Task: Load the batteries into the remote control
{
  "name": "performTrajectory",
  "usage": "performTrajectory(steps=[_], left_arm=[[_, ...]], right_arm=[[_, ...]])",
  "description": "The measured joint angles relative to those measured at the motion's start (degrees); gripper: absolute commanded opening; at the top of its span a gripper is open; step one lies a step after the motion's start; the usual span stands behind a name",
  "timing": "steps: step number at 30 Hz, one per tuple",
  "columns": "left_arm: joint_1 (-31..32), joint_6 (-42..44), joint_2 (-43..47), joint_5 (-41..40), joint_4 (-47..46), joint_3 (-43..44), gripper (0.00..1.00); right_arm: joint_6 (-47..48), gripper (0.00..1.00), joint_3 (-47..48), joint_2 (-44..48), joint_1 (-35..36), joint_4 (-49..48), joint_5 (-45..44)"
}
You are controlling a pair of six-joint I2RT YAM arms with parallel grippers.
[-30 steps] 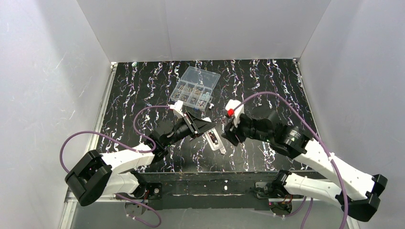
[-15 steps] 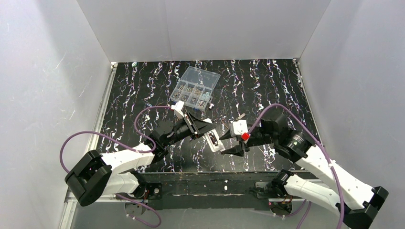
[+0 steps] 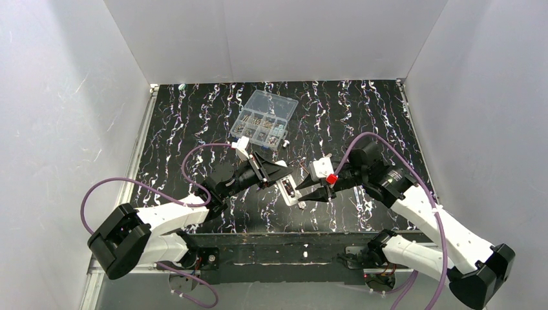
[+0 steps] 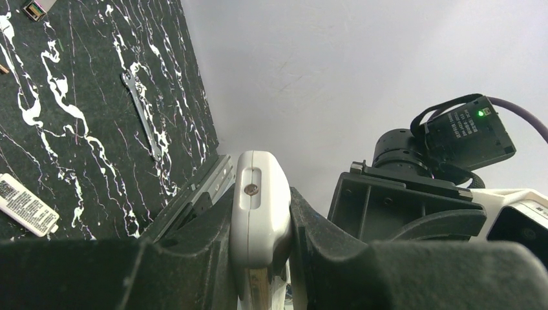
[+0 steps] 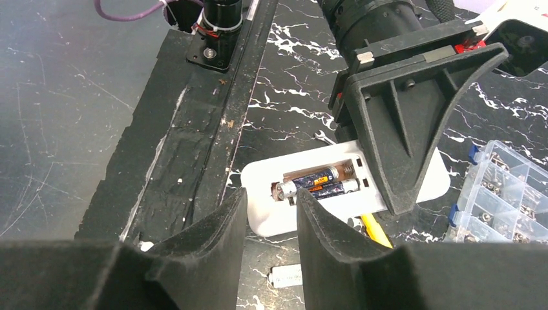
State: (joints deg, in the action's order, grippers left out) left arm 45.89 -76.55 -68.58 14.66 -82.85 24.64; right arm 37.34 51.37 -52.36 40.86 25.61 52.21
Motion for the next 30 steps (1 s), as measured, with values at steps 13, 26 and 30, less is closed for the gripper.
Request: performTrajectory(steps=[13, 26, 30], left_arm=[[0.0, 0.0, 0.0, 0.1, 0.0, 0.0, 0.00], [0.0, 0.0, 0.0, 0.2, 0.0, 0.0, 0.00], [0.0, 0.0, 0.0, 0.2, 0.0, 0.0, 0.00]], right_arm=[[0.3, 0.29, 0.2, -3.9, 0.0, -0.5, 1.7], [-0.1, 0.22, 1.0, -6.8, 0.0, -1.7, 0.3], [-0.9, 0.22, 1.4, -7.4, 0.0, -1.7, 0.3]])
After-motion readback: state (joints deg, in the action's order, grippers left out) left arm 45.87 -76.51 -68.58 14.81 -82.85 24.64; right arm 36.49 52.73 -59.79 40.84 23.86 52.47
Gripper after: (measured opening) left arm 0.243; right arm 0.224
